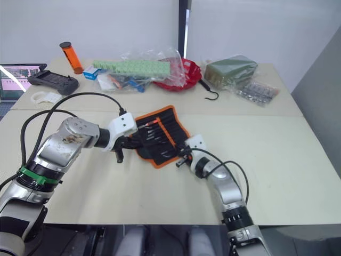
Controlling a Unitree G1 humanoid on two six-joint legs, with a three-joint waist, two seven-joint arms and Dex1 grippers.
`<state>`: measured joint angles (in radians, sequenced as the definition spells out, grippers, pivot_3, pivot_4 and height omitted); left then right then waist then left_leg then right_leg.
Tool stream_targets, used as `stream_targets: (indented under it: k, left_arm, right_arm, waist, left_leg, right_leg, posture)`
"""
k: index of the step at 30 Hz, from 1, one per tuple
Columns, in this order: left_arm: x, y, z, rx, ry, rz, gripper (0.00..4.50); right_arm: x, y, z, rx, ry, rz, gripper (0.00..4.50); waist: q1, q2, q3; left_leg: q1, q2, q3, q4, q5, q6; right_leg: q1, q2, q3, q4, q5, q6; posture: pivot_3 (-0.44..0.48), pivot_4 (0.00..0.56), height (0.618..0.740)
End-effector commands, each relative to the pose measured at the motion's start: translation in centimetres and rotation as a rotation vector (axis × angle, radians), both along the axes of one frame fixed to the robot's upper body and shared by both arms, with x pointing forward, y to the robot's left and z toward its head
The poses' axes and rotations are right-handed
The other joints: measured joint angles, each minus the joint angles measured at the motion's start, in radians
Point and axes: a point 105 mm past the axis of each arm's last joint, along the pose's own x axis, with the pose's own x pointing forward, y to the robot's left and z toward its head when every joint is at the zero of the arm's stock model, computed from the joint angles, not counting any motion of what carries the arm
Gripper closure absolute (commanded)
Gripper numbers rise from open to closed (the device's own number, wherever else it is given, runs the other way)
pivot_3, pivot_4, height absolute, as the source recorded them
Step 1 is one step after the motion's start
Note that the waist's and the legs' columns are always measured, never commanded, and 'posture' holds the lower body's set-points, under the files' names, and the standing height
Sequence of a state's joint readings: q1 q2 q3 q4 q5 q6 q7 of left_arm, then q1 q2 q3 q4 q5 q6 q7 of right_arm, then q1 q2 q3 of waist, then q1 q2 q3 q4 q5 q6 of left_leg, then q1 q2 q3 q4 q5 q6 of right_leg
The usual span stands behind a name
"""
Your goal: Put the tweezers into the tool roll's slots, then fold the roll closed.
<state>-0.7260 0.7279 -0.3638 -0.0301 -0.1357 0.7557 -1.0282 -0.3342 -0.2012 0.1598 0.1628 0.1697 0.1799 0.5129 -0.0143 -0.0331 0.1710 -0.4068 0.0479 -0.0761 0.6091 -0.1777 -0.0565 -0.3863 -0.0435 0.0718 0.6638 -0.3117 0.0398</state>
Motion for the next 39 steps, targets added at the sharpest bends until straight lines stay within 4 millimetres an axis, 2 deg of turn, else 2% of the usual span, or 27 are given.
stream_targets:
  k: [1, 10, 24, 39]
  left_arm:
    - [0.3, -0.8, 0.1, 0.012, -0.036, -0.004, 4.47]
    - [1.1, -1.4, 0.0, 0.015, -0.065, 0.022, 4.47]
    - [1.2, 0.1, 0.6, 0.049, -0.075, 0.055, 4.47]
    - [2.1, -2.4, 0.4, 0.008, -0.118, 0.053, 4.47]
  right_arm:
    - [-0.1, -2.2, -3.4, -0.068, 0.126, -0.082, 4.5]
    - [-0.2, -2.1, -3.4, -0.073, 0.129, -0.074, 4.5]
    - [-0.2, -1.7, -3.6, -0.074, 0.137, -0.06, 4.5]
    - [-0.4, -1.7, -3.7, -0.076, 0.143, -0.054, 4.5]
  waist:
    - [0.0, 0.0, 0.0]
    - [0.001, 0.0, 0.0]
    - [0.0, 0.0, 0.0]
    - [0.0, 0.0, 0.0]
  left_leg:
    - [0.0, 0.0, 0.0, 0.0, 0.0, 0.0]
    - [0.0, 0.0, 0.0, 0.001, 0.0, 0.0]
    - [0.0, 0.0, 0.0, 0.001, 0.0, 0.0]
    - [0.0, 0.0, 0.0, 0.002, 0.0, 0.0]
  right_leg:
    - [0.0, 0.0, 0.0, 0.0, 0.0, 0.0]
    - [0.0, 0.0, 0.0, 0.001, 0.001, 0.0]
    - [0.001, 0.0, 0.0, 0.001, 0.001, 0.0]
    - [0.001, 0.0, 0.0, 0.001, 0.004, -0.004]
  posture:
    - [0.0, 0.15, 0.74]
    - [0.0, 0.15, 0.74]
    - [0.0, 0.15, 0.74]
    - [0.0, 0.15, 0.74]
